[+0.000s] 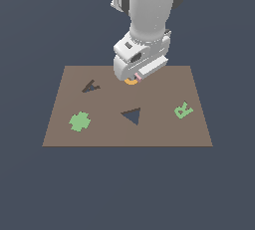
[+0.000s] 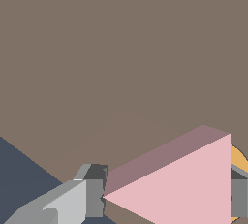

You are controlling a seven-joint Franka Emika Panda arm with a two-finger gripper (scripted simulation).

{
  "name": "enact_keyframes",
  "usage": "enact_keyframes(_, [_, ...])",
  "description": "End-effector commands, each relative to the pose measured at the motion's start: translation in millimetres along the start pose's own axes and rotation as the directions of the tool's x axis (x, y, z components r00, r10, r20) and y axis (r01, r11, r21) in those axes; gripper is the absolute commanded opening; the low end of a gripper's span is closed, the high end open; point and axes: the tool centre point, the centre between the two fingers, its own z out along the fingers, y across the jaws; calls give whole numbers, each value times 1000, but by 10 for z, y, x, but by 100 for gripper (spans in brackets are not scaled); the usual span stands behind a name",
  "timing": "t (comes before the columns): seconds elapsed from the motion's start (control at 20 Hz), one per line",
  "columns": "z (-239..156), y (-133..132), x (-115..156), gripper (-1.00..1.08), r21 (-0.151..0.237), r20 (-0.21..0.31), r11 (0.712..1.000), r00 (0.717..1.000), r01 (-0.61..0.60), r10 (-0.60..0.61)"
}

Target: Insert a designated object into the corresponding slot on a board.

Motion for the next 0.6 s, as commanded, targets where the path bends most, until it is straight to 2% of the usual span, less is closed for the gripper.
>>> enact_keyframes(0.0, [-4,70,-39,-100,0,0,996,996,90,-90])
enact_keyframes(0.25, [-9,220,-96,-100,-1,0,965,965,262,-262])
enact_keyframes(0.55, [-14,411,-128,-100,-1,0,889,889,459,-459])
